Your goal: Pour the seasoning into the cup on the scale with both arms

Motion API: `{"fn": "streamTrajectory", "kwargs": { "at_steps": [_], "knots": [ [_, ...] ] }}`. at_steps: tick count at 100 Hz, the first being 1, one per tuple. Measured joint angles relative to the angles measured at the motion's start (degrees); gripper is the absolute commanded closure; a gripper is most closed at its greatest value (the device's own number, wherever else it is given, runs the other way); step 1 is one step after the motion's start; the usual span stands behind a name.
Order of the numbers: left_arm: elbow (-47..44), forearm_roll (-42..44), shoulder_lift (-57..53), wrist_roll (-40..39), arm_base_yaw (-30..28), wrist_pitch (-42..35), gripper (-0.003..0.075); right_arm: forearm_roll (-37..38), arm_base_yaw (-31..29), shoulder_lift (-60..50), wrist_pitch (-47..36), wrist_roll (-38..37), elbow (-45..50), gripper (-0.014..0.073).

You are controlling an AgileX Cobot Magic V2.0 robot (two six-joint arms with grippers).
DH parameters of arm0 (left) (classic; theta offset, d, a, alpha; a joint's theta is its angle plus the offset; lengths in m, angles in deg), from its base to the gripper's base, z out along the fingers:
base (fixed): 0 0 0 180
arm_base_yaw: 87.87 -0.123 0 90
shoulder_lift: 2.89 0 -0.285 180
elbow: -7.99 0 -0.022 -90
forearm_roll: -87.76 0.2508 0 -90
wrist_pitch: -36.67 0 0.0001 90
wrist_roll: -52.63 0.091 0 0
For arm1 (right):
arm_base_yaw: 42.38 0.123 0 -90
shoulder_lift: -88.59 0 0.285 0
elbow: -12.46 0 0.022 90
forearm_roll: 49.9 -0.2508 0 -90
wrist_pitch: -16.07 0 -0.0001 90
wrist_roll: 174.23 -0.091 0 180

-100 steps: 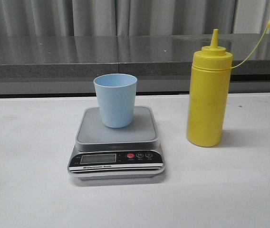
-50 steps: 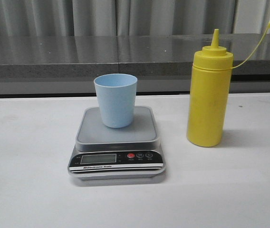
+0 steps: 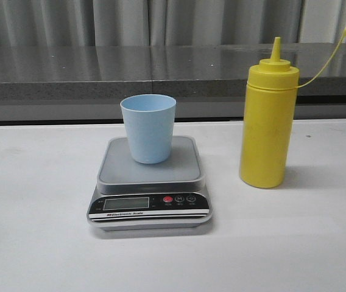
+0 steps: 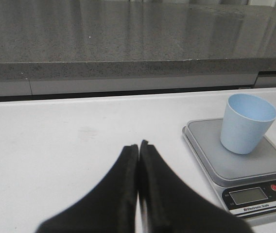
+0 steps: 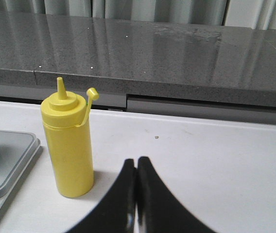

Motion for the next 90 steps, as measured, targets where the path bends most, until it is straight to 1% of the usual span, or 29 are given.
{"fn": "streamTrajectory", "kwargs": {
  "at_steps": [65, 82, 90],
  "knots": [
    [0.0, 0.0, 0.0, 0.0, 0.0, 0.0, 0.0740, 0.0, 0.0, 0.0, 0.0, 0.0, 0.1, 0.0660],
    [0.0, 0.0, 0.0, 0.0, 0.0, 0.0, 0.0740, 0.2, 0.0, -0.1, -0.2, 0.0, 1.7, 0.0660],
    [0.0, 0.0, 0.0, 0.0, 0.0, 0.0, 0.0740, 1.1, 0.0, -1.8, -0.2, 0.0, 3.0, 0.0660]
  ]
}}
